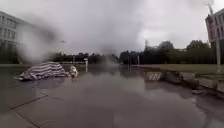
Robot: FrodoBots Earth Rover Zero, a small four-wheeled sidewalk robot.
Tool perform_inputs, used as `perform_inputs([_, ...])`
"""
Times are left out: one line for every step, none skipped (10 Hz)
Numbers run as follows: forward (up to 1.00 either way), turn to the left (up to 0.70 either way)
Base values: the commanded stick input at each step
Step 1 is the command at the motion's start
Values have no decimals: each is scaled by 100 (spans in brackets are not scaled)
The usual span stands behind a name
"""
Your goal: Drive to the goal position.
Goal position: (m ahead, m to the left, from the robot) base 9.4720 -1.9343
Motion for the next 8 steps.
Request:
perform_inputs([70, 0])
perform_inputs([70, 0])
perform_inputs([70, 0])
perform_inputs([70, 0])
perform_inputs([70, 0])
perform_inputs([70, 0])
perform_inputs([70, 0])
perform_inputs([70, 0])
